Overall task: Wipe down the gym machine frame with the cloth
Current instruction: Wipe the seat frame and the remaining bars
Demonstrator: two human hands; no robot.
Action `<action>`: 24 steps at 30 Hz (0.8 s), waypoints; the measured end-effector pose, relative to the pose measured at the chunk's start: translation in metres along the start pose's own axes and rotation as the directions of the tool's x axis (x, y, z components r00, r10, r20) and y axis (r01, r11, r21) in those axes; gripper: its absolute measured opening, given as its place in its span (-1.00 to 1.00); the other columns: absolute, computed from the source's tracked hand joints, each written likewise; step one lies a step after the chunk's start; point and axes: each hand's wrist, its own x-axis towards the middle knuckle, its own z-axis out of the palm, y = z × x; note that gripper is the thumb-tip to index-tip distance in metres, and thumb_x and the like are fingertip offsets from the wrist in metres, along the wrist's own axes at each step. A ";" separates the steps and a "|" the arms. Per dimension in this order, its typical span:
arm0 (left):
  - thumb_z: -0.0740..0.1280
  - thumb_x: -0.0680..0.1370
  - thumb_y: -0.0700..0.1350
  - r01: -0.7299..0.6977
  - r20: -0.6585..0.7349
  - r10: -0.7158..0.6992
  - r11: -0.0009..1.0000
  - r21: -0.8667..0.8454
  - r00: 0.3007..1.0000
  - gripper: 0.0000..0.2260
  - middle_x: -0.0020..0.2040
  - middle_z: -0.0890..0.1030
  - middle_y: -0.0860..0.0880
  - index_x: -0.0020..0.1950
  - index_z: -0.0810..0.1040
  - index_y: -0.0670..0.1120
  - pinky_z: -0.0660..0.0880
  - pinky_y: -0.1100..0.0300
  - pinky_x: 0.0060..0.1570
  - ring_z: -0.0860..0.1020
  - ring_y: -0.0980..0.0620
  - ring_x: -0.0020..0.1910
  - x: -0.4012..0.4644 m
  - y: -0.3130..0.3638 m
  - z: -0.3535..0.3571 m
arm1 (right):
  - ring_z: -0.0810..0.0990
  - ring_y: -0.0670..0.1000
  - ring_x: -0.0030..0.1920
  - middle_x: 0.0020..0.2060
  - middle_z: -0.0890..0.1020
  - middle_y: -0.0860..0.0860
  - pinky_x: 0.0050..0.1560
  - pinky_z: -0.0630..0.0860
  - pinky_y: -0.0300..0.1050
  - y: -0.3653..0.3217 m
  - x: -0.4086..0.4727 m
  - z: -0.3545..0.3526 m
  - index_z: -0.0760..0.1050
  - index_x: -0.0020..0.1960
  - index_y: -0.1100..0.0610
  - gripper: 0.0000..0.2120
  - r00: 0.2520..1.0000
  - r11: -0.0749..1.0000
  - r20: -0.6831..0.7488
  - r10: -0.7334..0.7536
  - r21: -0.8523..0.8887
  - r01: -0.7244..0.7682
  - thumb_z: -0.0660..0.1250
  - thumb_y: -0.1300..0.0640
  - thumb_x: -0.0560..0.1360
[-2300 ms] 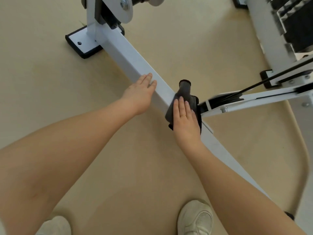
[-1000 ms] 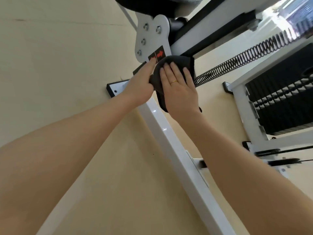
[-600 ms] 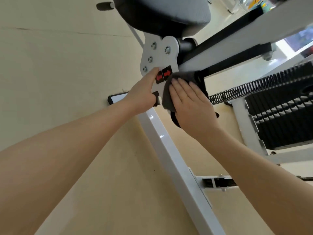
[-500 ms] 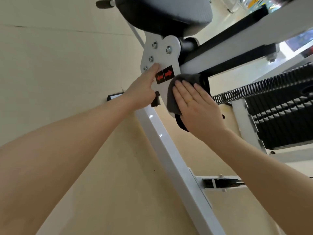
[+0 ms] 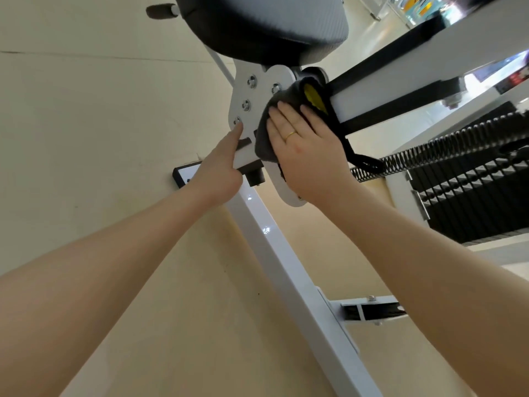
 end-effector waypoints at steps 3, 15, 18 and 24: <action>0.05 0.42 -0.42 -0.014 0.040 0.013 0.999 0.030 0.999 -0.25 0.47 0.16 0.14 0.51 -0.01 0.10 0.12 0.41 0.17 0.15 0.26 0.36 -0.006 0.001 0.003 | 0.42 0.05 0.34 0.30 0.49 0.09 0.37 0.27 -0.03 0.015 -0.032 0.003 0.44 0.33 0.20 -0.58 0.976 0.982 -0.199 0.085 -0.149 -0.116 0.02 0.18 0.55; 0.01 0.44 -0.49 -0.021 0.119 0.019 1.000 0.014 0.993 -0.29 0.52 -0.04 0.11 0.52 0.03 -0.01 0.03 0.78 -0.09 0.08 0.37 0.29 -0.015 0.022 0.029 | 0.36 0.00 0.38 0.38 0.40 0.04 0.39 0.23 -0.09 0.038 -0.057 -0.006 0.33 0.41 0.16 -0.57 0.961 0.954 -0.225 0.160 -0.215 -0.209 -0.05 0.16 0.59; 0.02 0.44 -0.49 0.000 0.123 -0.005 0.999 0.041 0.992 -0.28 0.52 -0.05 0.13 0.52 0.01 0.02 0.02 0.68 0.00 0.02 0.27 0.41 -0.016 0.022 0.029 | 0.44 0.02 0.32 0.31 0.48 0.03 0.34 0.32 -0.05 0.044 -0.067 -0.006 0.44 0.34 0.14 -0.57 0.931 0.955 -0.307 0.198 -0.154 -0.254 -0.04 0.22 0.58; 0.01 0.44 -0.51 -0.049 0.131 0.046 0.998 0.024 0.990 -0.34 0.36 0.16 0.22 0.50 0.09 -0.11 0.07 0.78 -0.11 0.25 0.60 -0.07 -0.019 0.025 0.029 | 0.07 0.04 0.50 0.50 0.10 0.11 0.46 -0.12 -0.13 0.006 -0.042 0.010 -0.04 0.51 0.24 -0.42 0.990 0.989 0.040 0.138 0.055 -0.140 -0.27 0.16 0.50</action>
